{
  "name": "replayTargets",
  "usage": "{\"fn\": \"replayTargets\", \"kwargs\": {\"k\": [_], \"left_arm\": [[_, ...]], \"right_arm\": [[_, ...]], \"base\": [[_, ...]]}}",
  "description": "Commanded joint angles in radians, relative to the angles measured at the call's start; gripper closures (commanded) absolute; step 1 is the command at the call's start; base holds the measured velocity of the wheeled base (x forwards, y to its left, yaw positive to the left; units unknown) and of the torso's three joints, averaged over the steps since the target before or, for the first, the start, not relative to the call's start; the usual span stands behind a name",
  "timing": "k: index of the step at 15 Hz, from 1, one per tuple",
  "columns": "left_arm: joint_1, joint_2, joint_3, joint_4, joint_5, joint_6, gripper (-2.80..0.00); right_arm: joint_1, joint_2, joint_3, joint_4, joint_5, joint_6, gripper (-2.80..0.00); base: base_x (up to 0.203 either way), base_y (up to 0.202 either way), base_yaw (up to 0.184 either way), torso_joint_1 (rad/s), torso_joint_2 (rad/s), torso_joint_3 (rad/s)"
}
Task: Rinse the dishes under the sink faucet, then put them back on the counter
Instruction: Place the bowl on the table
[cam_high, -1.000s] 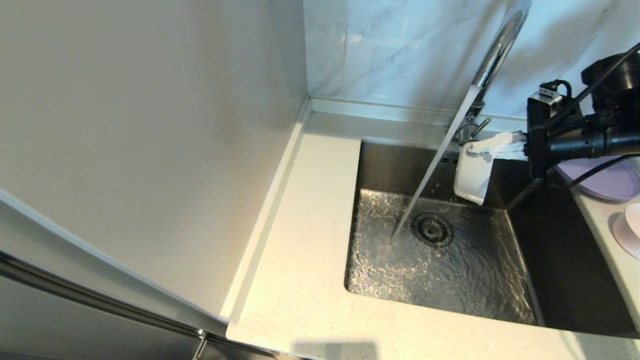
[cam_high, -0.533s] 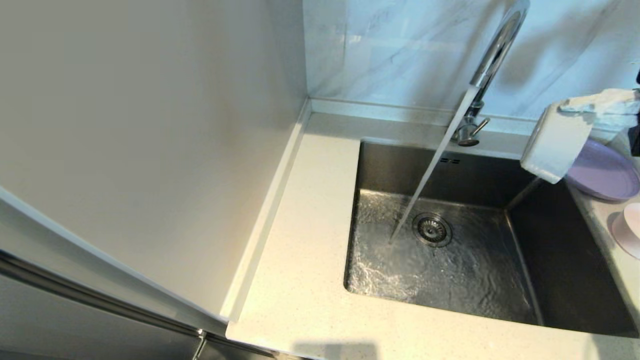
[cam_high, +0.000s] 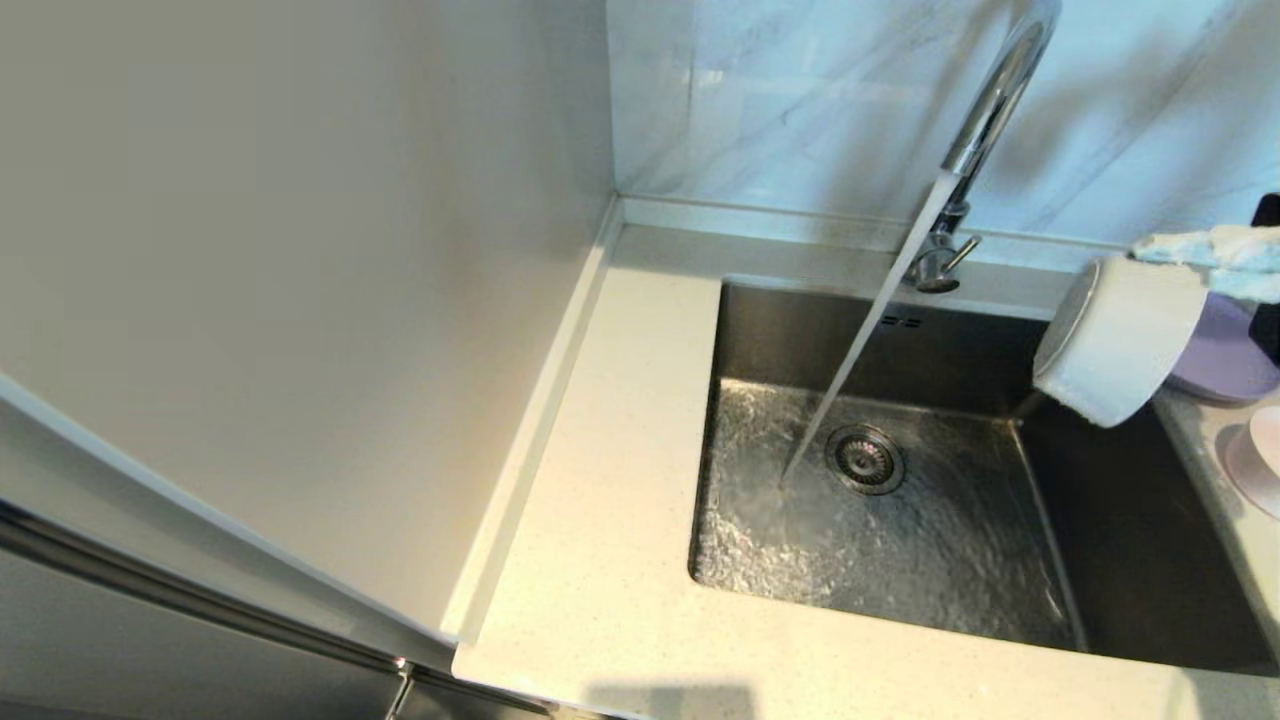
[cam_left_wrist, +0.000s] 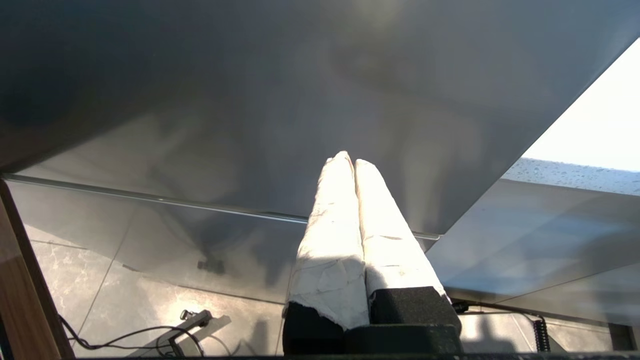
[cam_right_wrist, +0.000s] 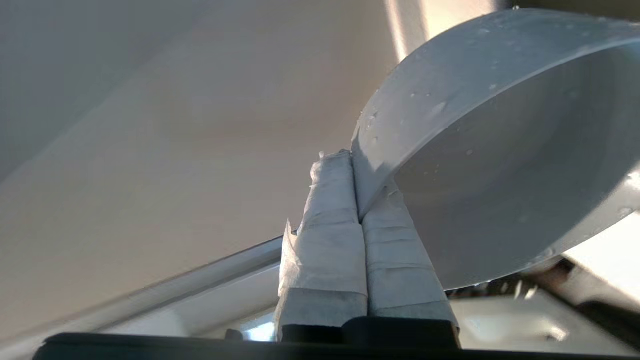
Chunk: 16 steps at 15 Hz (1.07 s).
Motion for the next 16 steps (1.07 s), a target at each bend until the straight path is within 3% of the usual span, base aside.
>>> {"fn": "replayTargets", "kwargs": {"k": [1,3,4,7,9,10,11,12,13,14,16], "left_arm": [[0.000,0.000,0.000,0.000,-0.001,0.000,0.00],[0.000,0.000,0.000,0.000,0.001,0.000,0.00],[0.000,0.000,0.000,0.000,0.000,0.000,0.00],[0.000,0.000,0.000,0.000,0.001,0.000,0.00],[0.000,0.000,0.000,0.000,0.001,0.000,0.00],[0.000,0.000,0.000,0.000,0.000,0.000,0.00],[0.000,0.000,0.000,0.000,0.001,0.000,0.00],[0.000,0.000,0.000,0.000,-0.001,0.000,0.00],[0.000,0.000,0.000,0.000,0.001,0.000,0.00],[0.000,0.000,0.000,0.000,0.000,0.000,0.00],[0.000,0.000,0.000,0.000,-0.001,0.000,0.00]], "right_arm": [[-0.016,0.012,-0.267,-0.009,0.014,0.031,0.00],[-0.026,0.014,-0.412,-0.022,0.015,0.039,0.00],[-0.028,0.011,-0.422,-0.026,0.011,0.034,0.00],[-0.035,-0.003,-0.254,-0.015,-0.022,0.011,0.00],[-0.022,0.003,-0.243,0.036,-0.119,0.002,0.00],[0.008,0.010,-0.299,0.078,-0.240,-0.022,0.00],[0.050,0.017,-0.350,0.144,-0.428,-0.074,0.00],[0.102,0.022,-0.382,0.254,-0.663,-0.176,0.00],[0.145,0.024,-0.399,0.367,-0.866,-0.328,0.00],[0.174,0.019,-0.404,0.443,-1.001,-0.495,0.00],[0.194,-0.010,-0.398,0.509,-1.093,-0.768,0.00]], "base": [[0.000,0.000,0.000,0.000,0.00,0.000],[0.000,0.000,0.000,0.000,0.00,0.000],[0.000,0.000,0.000,0.000,0.00,0.000],[0.000,0.000,0.000,0.000,0.00,0.000],[0.000,0.000,0.000,0.000,0.00,0.000],[0.000,0.000,0.000,0.000,0.00,0.000],[0.000,0.000,0.000,0.000,0.00,0.000],[0.000,0.000,0.000,0.000,0.00,0.000],[0.000,0.000,0.000,0.000,0.00,0.000],[0.000,0.000,0.000,0.000,0.00,0.000],[0.000,0.000,0.000,0.000,0.00,0.000]]}}
